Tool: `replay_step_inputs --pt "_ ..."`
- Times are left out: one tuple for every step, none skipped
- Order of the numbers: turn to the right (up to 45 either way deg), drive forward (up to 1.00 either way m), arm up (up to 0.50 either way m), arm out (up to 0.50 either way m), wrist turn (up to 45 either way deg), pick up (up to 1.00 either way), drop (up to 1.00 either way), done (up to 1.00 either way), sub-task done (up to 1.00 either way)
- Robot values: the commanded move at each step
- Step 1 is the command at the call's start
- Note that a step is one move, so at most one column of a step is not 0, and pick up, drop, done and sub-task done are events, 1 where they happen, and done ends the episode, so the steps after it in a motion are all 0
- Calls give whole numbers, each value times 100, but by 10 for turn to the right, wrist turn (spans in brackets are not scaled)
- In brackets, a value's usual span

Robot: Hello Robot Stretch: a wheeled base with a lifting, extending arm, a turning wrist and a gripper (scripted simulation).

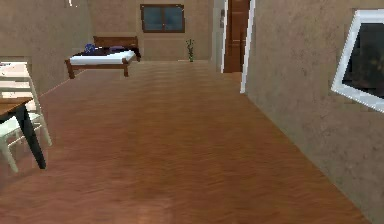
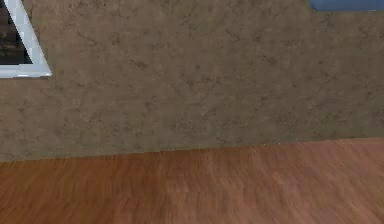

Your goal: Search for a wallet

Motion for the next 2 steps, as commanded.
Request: replay_step_inputs --pt "0 40 0 0 0 0 0 0 0" --pt "60 0 0 0 0 0 0 0 0"
